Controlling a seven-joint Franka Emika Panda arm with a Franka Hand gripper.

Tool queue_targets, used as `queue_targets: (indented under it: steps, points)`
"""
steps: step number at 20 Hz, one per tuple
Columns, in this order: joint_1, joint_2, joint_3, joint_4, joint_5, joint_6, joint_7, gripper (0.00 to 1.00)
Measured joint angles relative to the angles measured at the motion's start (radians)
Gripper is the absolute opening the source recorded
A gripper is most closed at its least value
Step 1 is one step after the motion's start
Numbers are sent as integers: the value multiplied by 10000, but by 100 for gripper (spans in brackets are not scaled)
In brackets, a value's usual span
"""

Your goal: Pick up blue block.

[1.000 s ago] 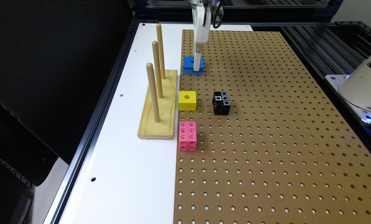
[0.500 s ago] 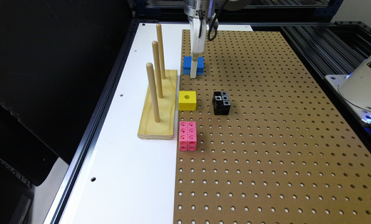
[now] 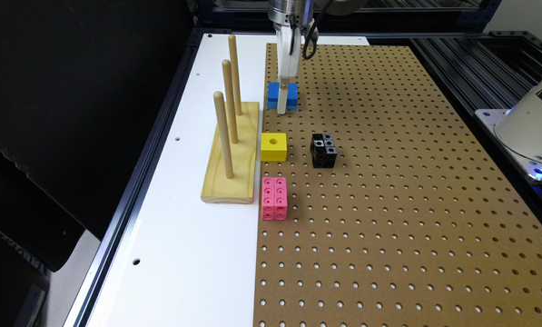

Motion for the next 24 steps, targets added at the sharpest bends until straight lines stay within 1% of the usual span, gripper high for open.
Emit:
queue_targets:
  steps: [1,2,15,19,22,24]
  points:
    - [0,4,0,1,0,0,0,100]
    - [0,-2,1,-1,0,-1,0,0]
    - [-5,-73,-1,-6,0,-77,0,0]
    - [-6,-375,-1,-7,0,-419,0,0]
    - [-5,-509,-1,-9,0,-541,0,0]
    - [-6,-736,0,-9,0,-763,0,0]
